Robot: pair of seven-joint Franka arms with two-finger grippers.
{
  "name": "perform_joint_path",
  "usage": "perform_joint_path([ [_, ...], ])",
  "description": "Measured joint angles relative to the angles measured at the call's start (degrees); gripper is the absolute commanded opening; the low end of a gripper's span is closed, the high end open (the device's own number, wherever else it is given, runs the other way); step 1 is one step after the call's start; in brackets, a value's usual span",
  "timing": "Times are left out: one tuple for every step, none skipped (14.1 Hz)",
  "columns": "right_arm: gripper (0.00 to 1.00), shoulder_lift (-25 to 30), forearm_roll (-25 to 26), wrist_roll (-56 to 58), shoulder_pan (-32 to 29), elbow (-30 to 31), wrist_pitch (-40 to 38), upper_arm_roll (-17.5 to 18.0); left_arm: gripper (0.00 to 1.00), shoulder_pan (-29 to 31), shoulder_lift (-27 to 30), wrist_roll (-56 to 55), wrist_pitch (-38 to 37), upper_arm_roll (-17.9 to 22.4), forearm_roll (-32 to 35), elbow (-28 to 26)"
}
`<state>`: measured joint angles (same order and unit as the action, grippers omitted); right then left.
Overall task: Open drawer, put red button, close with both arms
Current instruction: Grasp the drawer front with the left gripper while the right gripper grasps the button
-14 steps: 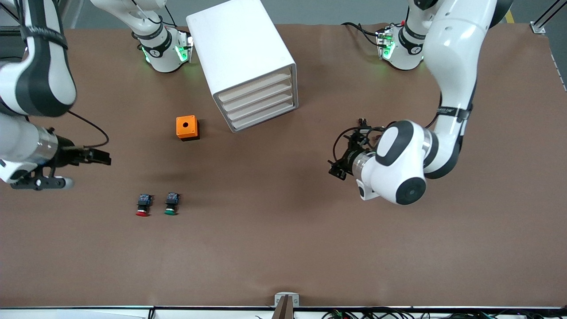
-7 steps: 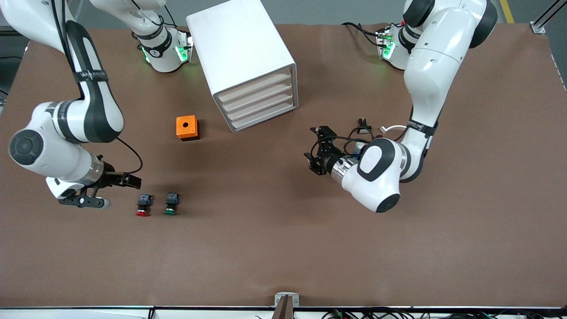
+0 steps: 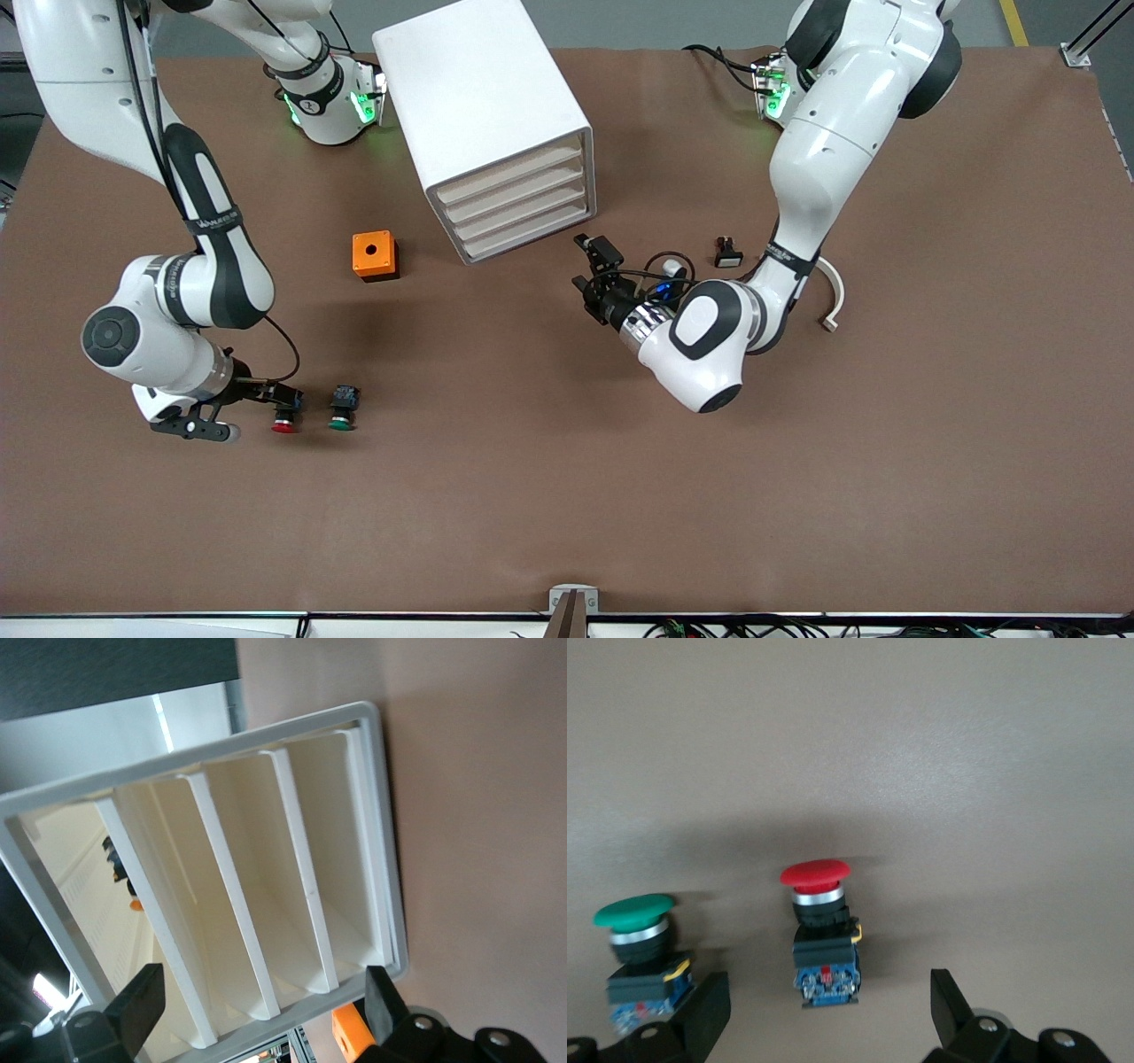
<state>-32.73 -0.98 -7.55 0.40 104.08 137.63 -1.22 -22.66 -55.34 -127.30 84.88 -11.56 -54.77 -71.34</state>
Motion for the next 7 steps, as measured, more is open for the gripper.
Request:
perform_joint_path([
  [1.0, -1.0, 0.0, 0.0, 0.0, 0.0, 1.2, 0.0, 0.95, -0.3, -0.6, -1.3, 0.0, -0.6, -0.6, 0.0],
  [0.99, -2.0, 0.0, 0.0, 0.0, 0.0, 2.1, 0.0, 0.9, -0.9, -1.0, -2.1, -0.1, -0.9, -1.1, 0.0],
  [0.97, -2.9, 0.0, 0.0, 0.0, 0.0, 2.6, 0.0, 0.84, -1.6, -1.2, -2.9, -0.1, -1.0, -1.5, 0.0],
  [0.92, -3.7, 0.0, 0.0, 0.0, -0.1, 3.1, 0.0, 0.77, -2.6, -1.3, -3.3, -0.2, -1.1, -1.6, 0.0],
  [0.78, -4.3, 0.0, 0.0, 0.0, -0.1, 3.5, 0.0, 0.71, -3.6, -1.3, -3.6, -0.2, -1.1, -1.7, 0.0],
  [0.64, -4.8, 0.0, 0.0, 0.0, -0.1, 3.7, 0.0, 0.69, -4.5, -1.4, -3.7, -0.2, -1.1, -1.7, 0.0],
  [0.44, -5.1, 0.0, 0.0, 0.0, -0.1, 3.7, 0.0, 0.67, -5.3, -1.6, -3.7, -0.2, -1.1, -1.7, 0.0],
])
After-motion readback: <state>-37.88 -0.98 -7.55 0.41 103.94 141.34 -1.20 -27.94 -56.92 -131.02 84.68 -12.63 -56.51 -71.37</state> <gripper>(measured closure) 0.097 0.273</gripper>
